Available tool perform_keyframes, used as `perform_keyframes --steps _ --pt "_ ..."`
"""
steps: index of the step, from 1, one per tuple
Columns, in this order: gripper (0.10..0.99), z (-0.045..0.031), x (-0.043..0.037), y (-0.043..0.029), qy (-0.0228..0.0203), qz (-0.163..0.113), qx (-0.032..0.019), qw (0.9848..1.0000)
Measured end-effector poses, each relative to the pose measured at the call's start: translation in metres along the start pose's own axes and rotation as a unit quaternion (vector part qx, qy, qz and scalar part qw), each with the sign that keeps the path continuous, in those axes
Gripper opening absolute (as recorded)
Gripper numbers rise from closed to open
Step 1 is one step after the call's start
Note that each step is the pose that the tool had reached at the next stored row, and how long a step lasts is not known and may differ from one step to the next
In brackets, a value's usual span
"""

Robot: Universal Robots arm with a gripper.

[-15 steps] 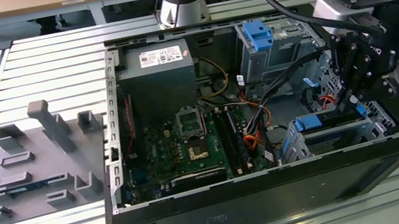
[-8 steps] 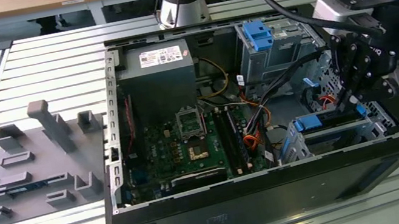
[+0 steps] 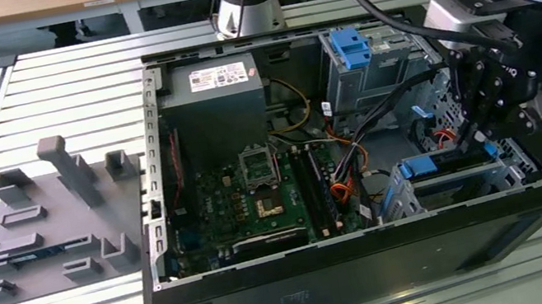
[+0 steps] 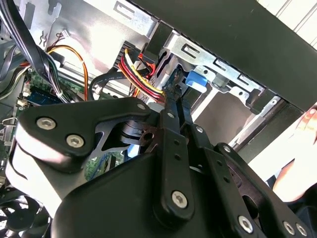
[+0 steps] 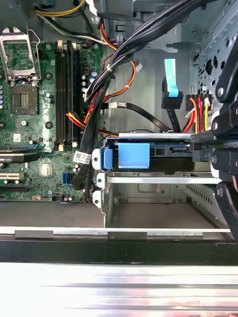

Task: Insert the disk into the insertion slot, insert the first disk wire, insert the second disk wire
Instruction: 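Insert the first disk wire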

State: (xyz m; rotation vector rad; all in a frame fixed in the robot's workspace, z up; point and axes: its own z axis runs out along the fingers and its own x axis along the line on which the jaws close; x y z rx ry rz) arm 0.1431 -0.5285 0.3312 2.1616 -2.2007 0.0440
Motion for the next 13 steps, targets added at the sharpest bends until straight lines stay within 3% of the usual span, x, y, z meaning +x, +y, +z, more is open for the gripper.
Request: perform_keyframes --steps 13 --pt "0.173 0.0022 -0.0001 -0.0003 -0.0001 0.0 -0.0001 1.0"
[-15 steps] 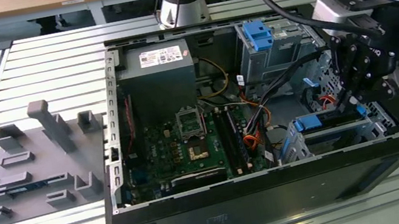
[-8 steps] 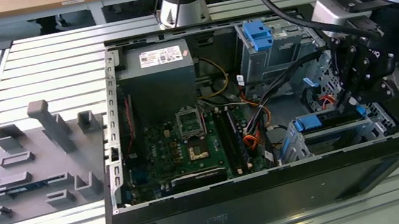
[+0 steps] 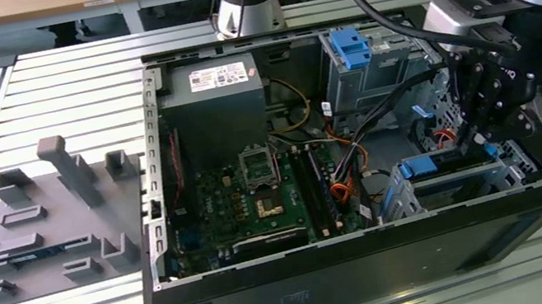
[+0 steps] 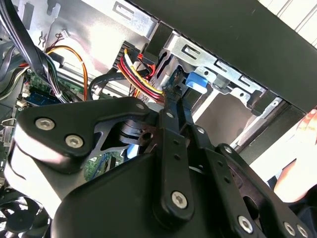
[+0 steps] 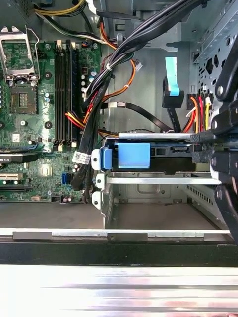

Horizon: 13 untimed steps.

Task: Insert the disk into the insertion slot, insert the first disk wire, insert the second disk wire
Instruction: 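Insert the first disk wire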

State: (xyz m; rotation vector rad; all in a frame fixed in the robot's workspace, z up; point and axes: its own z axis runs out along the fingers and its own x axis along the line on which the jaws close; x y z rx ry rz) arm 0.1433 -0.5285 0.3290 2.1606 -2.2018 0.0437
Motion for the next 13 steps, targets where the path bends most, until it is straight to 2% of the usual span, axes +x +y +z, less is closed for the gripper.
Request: perform_keyframes --steps 1,2,8,11,12,13 --pt "0.173 0.0 0.0 0.0 -0.0001 0.0 0.0 1.0" --pt "0.235 -0.0002 0.0 0.0 -0.0003 0.0 0.0 1.0" --pt "0.235 -0.0067 0.0004 -0.0001 -0.0005 0.0 -0.0006 1.0" --pt "0.235 -0.013 0.0008 -0.0002 -0.0004 0.0 -0.0024 1.0" --pt "0.224 -0.0138 0.0009 -0.0001 -0.0004 0.0 -0.0026 1.0" --pt "0.157 -0.0144 0.0009 -0.0001 -0.0005 0.0 -0.0028 1.0"
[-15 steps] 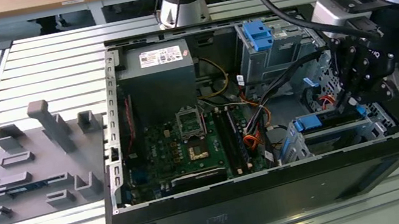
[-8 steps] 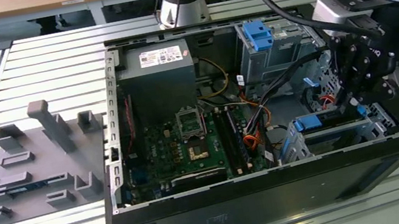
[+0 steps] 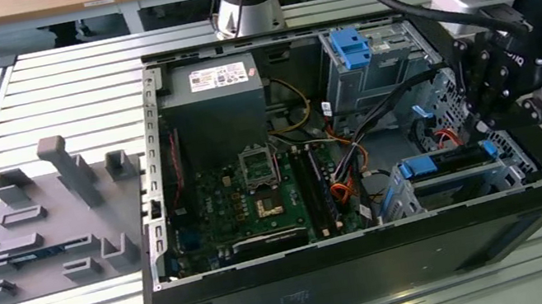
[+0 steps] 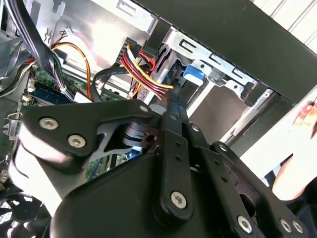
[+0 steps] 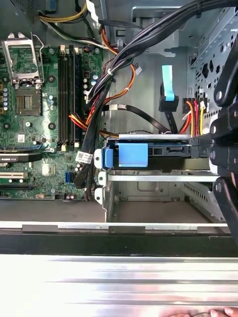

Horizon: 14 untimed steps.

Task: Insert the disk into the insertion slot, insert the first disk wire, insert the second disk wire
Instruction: 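Insert the first disk wire, then insert the second disk wire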

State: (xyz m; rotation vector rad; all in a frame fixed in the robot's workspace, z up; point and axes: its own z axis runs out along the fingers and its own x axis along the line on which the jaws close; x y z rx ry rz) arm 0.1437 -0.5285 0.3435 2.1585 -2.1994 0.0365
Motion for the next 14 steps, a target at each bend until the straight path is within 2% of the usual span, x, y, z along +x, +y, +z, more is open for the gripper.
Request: perform_keyframes --steps 1,2,14 --pt "0.157 -0.0006 0.0 0.0 0.0 0.0 -0.0001 1.0" --pt "0.106 -0.0012 0.0 0.0 0.0 0.0 -0.0001 1.0" --pt "0.106 -0.0051 0.0003 0.0001 0.0001 0.0 -0.0005 1.0"
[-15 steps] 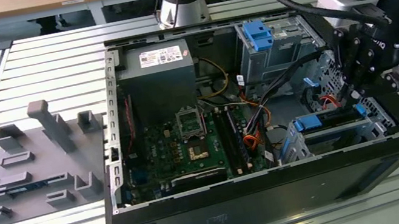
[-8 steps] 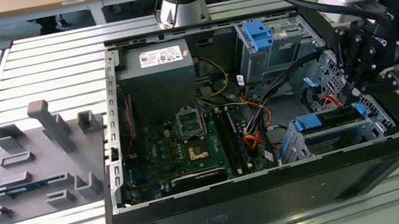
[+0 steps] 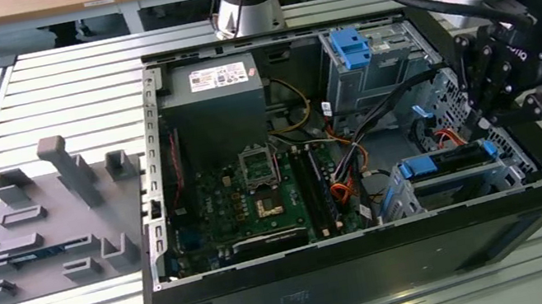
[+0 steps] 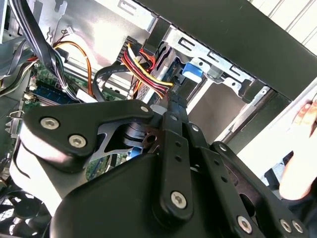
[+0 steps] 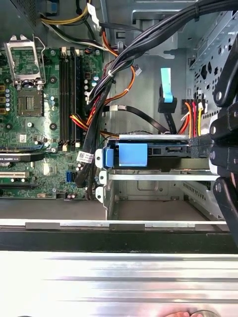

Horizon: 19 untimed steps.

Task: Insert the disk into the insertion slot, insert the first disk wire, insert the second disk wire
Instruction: 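Insert the second disk wire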

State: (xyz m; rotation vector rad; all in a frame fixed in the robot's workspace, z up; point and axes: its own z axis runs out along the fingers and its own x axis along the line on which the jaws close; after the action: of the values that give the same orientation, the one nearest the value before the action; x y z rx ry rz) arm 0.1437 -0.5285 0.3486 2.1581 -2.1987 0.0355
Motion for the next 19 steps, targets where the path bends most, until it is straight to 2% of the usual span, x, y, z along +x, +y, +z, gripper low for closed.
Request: perform_keyframes --steps 4,7,19 --pt "0.106 -0.0005 0.0 0.0003 -0.0015 0.0 0.0 1.0" --pt "0.106 -0.0004 0.0001 0.0035 -0.0029 0.001 -0.0001 1.0" --pt "0.106 -0.0002 0.0002 0.0083 -0.003 0.001 -0.0001 1.0"
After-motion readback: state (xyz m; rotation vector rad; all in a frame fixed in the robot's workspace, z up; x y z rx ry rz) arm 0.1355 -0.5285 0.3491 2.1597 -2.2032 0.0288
